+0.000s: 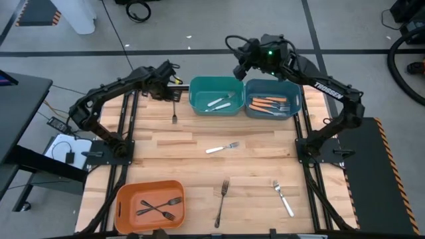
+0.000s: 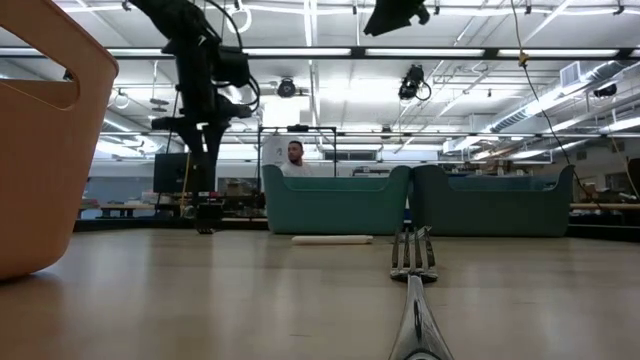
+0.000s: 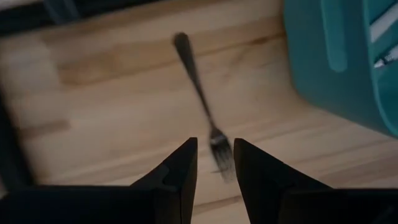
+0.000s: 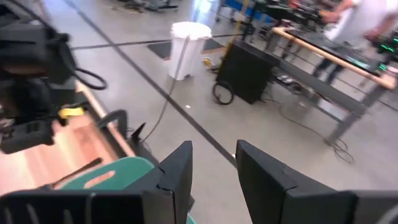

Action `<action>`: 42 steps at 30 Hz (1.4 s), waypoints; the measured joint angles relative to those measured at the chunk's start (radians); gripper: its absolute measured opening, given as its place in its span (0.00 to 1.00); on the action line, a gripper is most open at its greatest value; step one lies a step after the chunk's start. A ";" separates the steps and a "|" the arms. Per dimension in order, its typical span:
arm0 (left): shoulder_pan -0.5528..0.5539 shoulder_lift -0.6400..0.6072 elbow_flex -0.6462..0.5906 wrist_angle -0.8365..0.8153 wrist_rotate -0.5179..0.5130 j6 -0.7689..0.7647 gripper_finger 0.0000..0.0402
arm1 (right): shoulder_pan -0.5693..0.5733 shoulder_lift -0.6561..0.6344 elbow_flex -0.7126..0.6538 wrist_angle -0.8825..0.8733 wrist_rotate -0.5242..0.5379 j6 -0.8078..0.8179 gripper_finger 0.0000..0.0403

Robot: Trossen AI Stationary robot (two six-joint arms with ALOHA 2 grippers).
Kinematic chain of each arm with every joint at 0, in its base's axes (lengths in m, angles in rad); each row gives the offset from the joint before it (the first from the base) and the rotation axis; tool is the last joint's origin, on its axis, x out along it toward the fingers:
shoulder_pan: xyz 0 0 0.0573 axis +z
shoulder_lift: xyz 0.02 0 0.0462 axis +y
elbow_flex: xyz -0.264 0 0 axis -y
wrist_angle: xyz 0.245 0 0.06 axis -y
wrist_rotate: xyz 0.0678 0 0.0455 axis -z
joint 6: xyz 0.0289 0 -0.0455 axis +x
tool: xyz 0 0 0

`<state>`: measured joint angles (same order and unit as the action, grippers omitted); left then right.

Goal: Sort silverware by color (type)
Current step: Put the black fork into the orange bin

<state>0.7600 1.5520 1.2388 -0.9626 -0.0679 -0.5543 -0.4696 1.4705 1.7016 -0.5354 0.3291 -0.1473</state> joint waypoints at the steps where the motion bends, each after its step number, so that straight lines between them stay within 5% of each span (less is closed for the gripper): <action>1: -0.010 0.000 -0.016 0.018 0.005 -0.027 0.28 | 0.005 0.005 0.000 0.000 -0.010 -0.021 0.32; 16: -0.116 -0.001 -0.235 0.263 0.006 -0.428 0.28 | 0.026 0.017 -0.001 -0.002 -0.017 -0.176 0.32; 27: -0.115 -0.001 -0.347 0.390 -0.023 -0.483 0.28 | 0.026 0.017 -0.001 -0.001 -0.017 -0.220 0.32; 42: -0.154 0.137 -0.349 0.434 -0.013 -0.481 0.28 | 0.026 0.017 -0.001 0.001 -0.017 -0.219 0.32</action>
<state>0.6060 1.6893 0.8898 -0.5285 -0.0812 -1.0355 -0.4435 1.4872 1.7008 -0.5346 0.3119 -0.3664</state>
